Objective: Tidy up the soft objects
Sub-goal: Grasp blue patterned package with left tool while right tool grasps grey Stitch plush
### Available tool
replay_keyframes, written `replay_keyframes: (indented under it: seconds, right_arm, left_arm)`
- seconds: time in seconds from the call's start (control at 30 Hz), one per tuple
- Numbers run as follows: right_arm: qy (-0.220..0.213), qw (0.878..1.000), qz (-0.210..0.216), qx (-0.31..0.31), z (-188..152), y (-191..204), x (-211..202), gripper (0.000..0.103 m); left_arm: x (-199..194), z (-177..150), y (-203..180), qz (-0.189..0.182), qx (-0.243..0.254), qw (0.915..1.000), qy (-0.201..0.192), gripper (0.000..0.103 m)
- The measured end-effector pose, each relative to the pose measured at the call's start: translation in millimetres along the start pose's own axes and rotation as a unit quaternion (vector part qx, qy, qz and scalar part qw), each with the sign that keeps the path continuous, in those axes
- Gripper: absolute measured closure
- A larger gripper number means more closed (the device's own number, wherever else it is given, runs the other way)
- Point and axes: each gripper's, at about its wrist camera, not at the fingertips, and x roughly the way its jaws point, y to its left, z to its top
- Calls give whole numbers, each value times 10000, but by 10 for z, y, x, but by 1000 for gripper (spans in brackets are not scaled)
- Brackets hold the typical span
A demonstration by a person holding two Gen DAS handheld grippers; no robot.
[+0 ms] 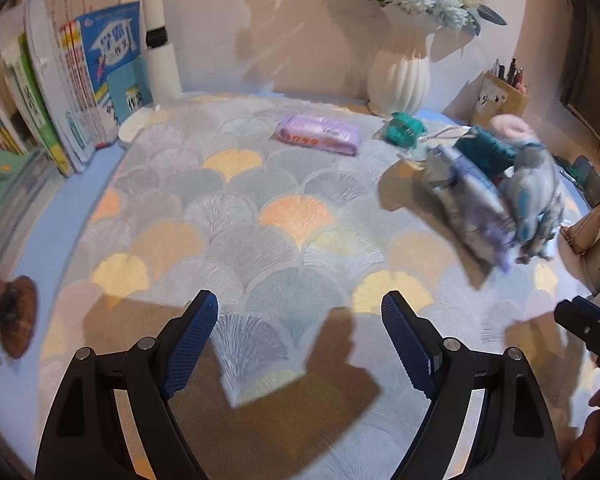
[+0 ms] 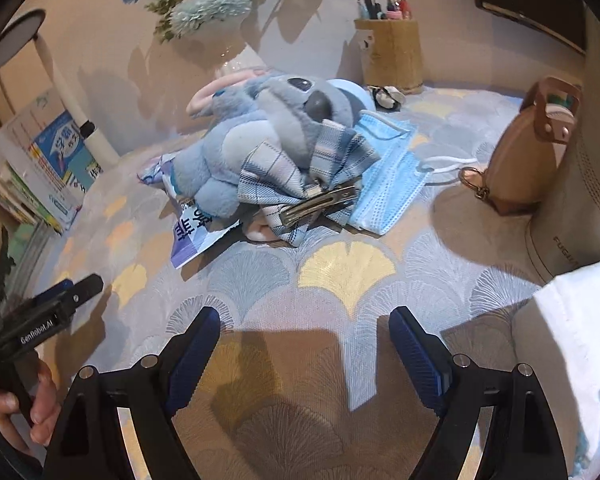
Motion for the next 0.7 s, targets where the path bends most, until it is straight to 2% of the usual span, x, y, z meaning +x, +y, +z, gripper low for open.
replay_keyframes:
  seconds: [0.07, 0.17, 0.3, 0.4, 0.57, 0.67, 0.7]
  right_arm:
    - [34, 9997, 189, 138, 111, 9, -53, 18]
    - [-52, 9988, 427, 239, 379, 78, -145, 18]
    - [-95, 9991, 222, 344, 736, 183, -66, 17]
    - [7, 9957, 497, 777, 838, 123, 101, 17]
    - [178, 9852, 741, 1534, 1008, -78, 385, 17]
    - [295, 9830, 831, 1613, 1082, -107, 504, 15]
    - [314, 9837, 813, 1571, 1094, -95, 525, 14]
  left_arm:
    - [-116, 134, -92, -270, 3, 9996, 27, 20]
    - [-112, 399, -215, -926, -109, 9956, 100, 20]
    - [206, 705, -339, -1330, -460, 9899, 177, 20]
    - [468, 822, -441, -1647, -621, 9837, 360, 21]
    - [806, 858, -596, -1698, -699, 9815, 544, 22]
    - [896, 817, -675, -1777, -704, 9797, 598, 22]
    - [901, 812, -705, -1797, -668, 9797, 591, 27]
